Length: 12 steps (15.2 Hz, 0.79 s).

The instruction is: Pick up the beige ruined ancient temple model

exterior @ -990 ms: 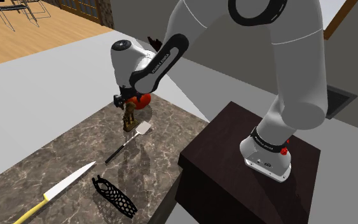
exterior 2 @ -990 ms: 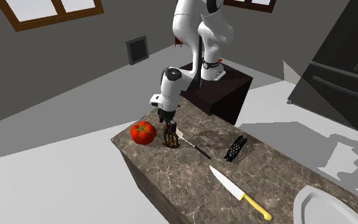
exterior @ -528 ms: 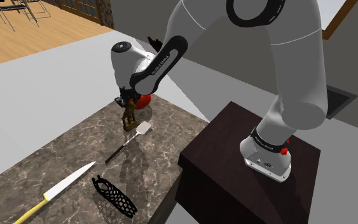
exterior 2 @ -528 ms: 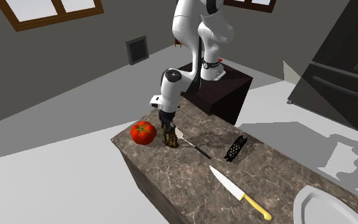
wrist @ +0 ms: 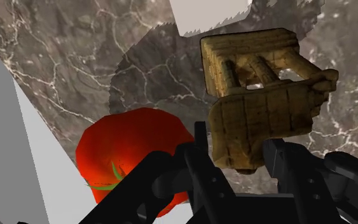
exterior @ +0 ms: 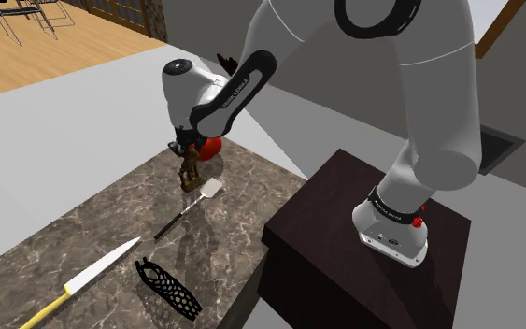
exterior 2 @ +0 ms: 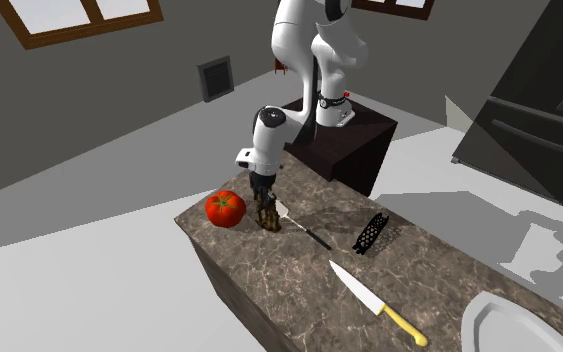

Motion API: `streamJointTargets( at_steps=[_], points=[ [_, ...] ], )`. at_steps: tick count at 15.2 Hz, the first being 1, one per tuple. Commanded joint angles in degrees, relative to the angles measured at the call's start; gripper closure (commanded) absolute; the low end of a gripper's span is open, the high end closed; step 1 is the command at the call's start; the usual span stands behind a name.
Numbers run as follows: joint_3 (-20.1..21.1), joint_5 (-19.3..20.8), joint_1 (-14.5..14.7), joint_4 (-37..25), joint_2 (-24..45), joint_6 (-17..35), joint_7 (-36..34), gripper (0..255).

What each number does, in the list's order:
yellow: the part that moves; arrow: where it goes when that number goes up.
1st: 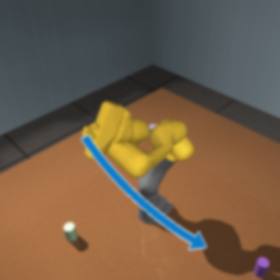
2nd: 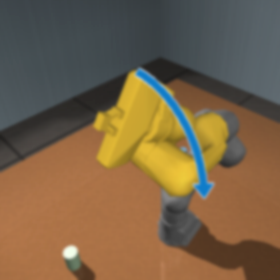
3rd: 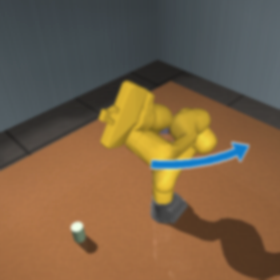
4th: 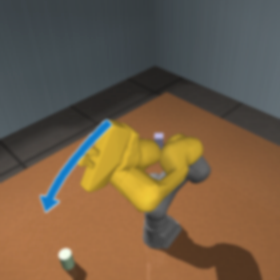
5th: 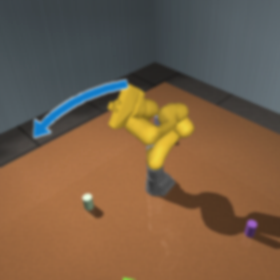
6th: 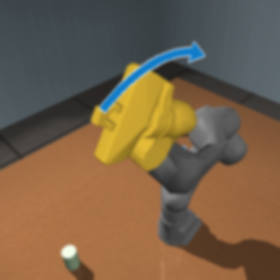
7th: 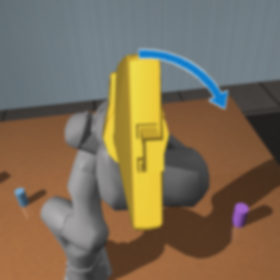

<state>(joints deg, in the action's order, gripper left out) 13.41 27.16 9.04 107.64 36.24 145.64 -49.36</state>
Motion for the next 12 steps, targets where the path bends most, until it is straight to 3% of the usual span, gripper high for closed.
streamJointTargets(
  at_steps=[1,12],
  points=[
    [0.4,-0.5,-0.3,0.3,-1.0,-0.7,0.4,255],
    [2.9,-3.7,-2.0,1.0,-7.3,-6.1,3.2,255]
  ],
)
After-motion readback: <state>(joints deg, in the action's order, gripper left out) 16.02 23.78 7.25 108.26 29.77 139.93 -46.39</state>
